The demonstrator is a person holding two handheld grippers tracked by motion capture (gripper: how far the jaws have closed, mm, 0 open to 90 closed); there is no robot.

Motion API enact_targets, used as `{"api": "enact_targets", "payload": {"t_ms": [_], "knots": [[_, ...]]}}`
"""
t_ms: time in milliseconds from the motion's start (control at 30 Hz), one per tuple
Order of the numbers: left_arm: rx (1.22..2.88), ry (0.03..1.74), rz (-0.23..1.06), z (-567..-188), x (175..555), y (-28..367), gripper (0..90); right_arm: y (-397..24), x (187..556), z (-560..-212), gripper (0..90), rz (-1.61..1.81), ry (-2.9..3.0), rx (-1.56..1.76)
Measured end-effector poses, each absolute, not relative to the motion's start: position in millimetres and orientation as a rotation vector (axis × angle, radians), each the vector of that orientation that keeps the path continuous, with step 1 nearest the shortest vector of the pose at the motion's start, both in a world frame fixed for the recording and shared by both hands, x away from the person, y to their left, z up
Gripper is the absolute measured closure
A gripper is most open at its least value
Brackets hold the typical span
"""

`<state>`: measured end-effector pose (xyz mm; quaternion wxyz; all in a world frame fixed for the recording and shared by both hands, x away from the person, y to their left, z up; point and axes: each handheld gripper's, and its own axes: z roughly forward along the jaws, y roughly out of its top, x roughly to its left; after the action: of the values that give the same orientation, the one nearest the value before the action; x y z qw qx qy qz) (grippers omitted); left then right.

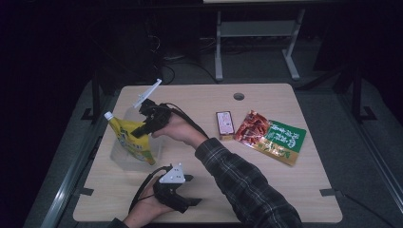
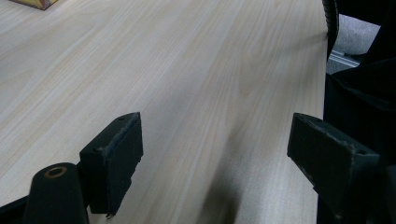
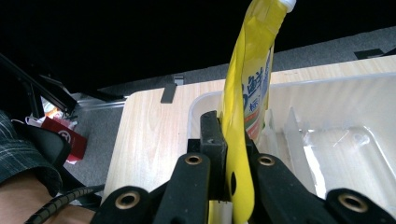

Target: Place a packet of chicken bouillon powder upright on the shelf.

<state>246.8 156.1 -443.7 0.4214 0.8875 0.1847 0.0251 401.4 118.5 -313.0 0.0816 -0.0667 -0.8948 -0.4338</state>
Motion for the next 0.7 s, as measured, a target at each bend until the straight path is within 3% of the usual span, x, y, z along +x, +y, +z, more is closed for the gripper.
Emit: {"api": "enact_targets", "payload": {"t_ms": [267,433,600,700], "knots": [[2.228,0.449,0.071,-443.6,247.7,156.5,17.7,126.3,399.0,-320.4,84.2,-1.252,-2.728,-0.193],[2.230,0.450,0.070,-443.4,247.6,156.4,17.7,126.2,397.2,-319.7,71.2,-1.250,-2.746,-0.212],[2.228,0.469,0.059,-443.8,246.5,156.1,17.7,117.8,395.9,-319.0,46.6,-1.304,-2.762,-0.259],[2.221,0.466,0.070,-443.9,247.2,156.6,17.7,110.4,394.4,-318.4,39.7,-1.317,-2.769,-0.259]]}}
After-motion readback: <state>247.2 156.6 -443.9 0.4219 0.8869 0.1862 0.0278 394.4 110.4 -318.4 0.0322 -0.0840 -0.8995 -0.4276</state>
